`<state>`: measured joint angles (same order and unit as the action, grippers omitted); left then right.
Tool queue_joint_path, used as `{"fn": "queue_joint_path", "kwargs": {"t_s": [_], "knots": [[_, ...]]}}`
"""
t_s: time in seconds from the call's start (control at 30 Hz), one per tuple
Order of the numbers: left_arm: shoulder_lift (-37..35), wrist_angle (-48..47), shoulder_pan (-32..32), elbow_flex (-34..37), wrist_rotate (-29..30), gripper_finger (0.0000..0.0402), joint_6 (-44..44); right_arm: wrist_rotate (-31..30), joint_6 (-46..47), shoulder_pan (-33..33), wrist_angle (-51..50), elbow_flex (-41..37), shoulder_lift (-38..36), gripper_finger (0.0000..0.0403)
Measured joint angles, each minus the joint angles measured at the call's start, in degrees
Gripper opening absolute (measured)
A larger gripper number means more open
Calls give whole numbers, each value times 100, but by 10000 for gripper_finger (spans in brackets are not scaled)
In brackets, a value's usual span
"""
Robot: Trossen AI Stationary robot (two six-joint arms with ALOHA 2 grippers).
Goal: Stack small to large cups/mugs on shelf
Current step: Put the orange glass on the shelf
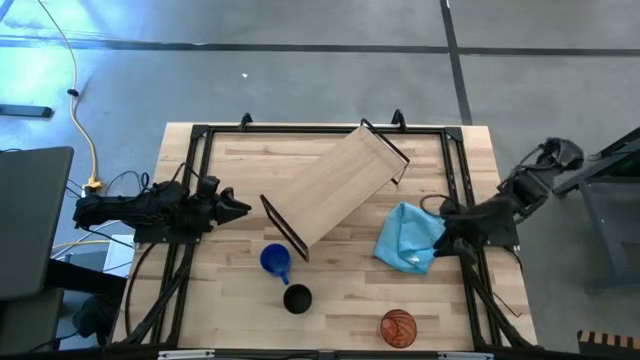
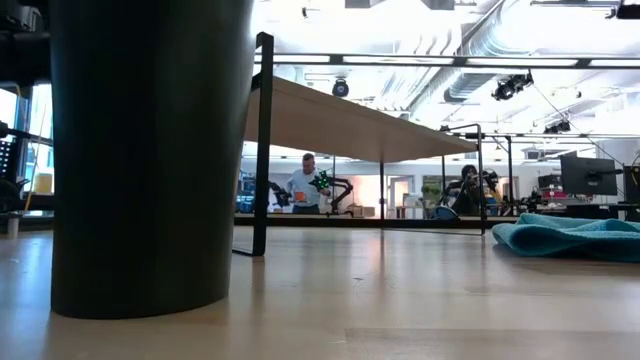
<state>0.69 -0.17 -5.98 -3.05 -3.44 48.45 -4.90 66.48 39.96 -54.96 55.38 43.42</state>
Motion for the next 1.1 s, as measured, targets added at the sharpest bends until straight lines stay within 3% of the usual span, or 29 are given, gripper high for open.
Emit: {"fn": "queue_joint_path", "kwargs": {"t_s": [0.23, 0.4, 0.6, 0.8, 1.1], "knots": [[0, -4, 0, 0, 0, 156, -2, -1837, 712, 1614, 1006, -339, 510, 140], [0, -4, 0, 0, 0, 156, -4, -2896, 1195, 2316, 1947, -671, 1199, 140], [0, -3, 0, 0, 61, 156, -4, -3499, 1469, 2623, 2782, -692, 2310, 140], [0, 0, 0, 0, 151, 156, 38, -3496, 1589, 2602, 3668, -694, 3338, 140], [0, 0, 0, 0, 153, 156, 153, -3500, 1710, 2525, 3406, -366, 3650, 140]]}}
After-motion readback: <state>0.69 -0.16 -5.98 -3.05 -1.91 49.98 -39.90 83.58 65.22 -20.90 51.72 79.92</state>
